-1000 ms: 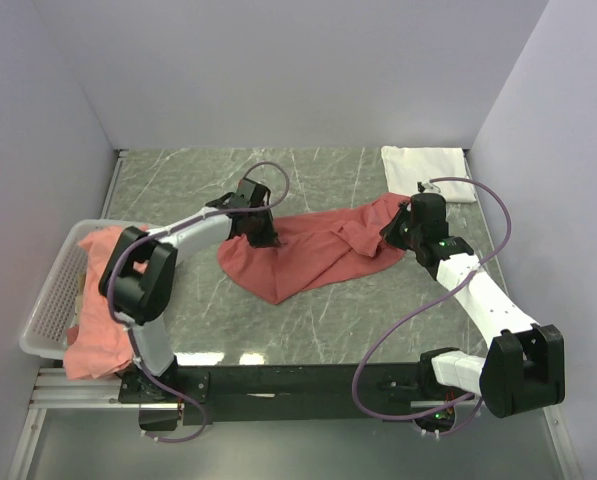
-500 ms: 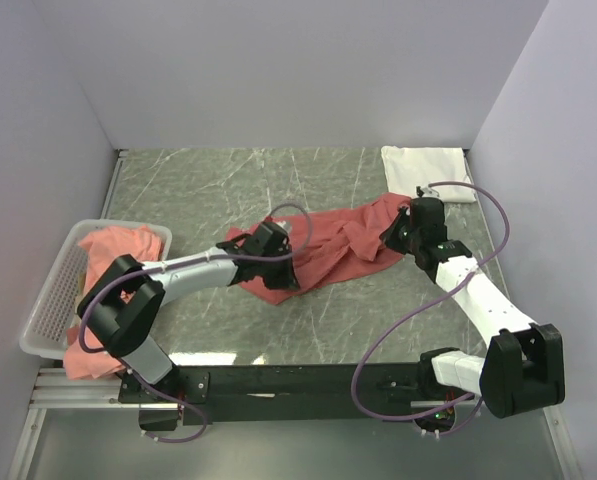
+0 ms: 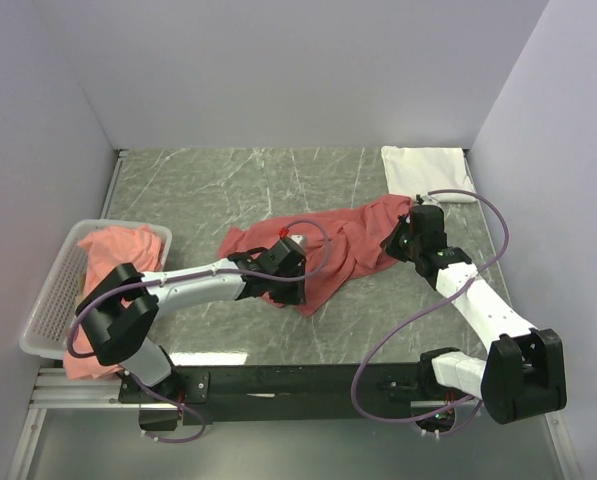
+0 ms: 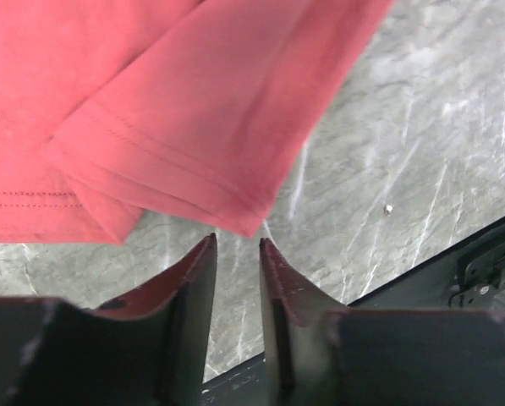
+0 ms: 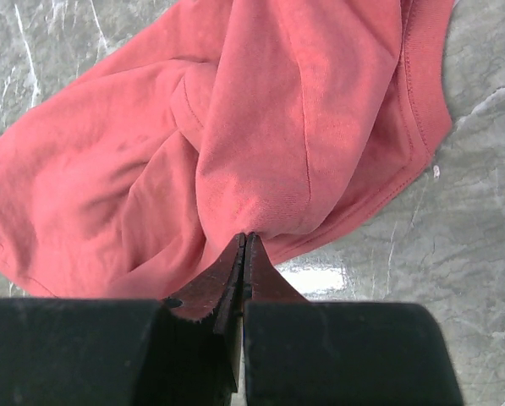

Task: Fold and stack the t-shirts
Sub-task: Flatten the tshirt out

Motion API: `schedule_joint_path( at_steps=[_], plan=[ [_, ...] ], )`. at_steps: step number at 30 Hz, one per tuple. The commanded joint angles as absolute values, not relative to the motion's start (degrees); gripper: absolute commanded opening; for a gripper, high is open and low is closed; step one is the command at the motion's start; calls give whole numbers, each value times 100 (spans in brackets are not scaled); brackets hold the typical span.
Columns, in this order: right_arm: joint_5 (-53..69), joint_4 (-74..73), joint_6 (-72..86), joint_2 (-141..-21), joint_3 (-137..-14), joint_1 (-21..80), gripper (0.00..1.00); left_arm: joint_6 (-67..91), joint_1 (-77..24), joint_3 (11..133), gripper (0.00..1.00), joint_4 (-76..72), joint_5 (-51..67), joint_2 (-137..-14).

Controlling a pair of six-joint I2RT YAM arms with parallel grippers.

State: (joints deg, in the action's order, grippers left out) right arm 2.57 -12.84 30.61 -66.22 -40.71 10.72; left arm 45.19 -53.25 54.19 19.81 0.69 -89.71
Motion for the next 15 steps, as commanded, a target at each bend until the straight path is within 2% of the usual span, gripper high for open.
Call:
schedule_joint_path(
  at_steps=[1, 11, 15],
  plan=[
    [184, -1081, 3076, -6469, -4087, 1081, 0, 4158, -5563, 5879, 33, 2460, -527, -8824],
    [193, -1063, 3085, -6451, -4087, 1072, 0, 3736, -5906, 6178, 47, 2347, -685, -9342],
    [298, -1037, 3129, -6460, -4078, 1072, 0, 3578, -5985, 6398, 48, 2364, -791, -9702]
  ],
)
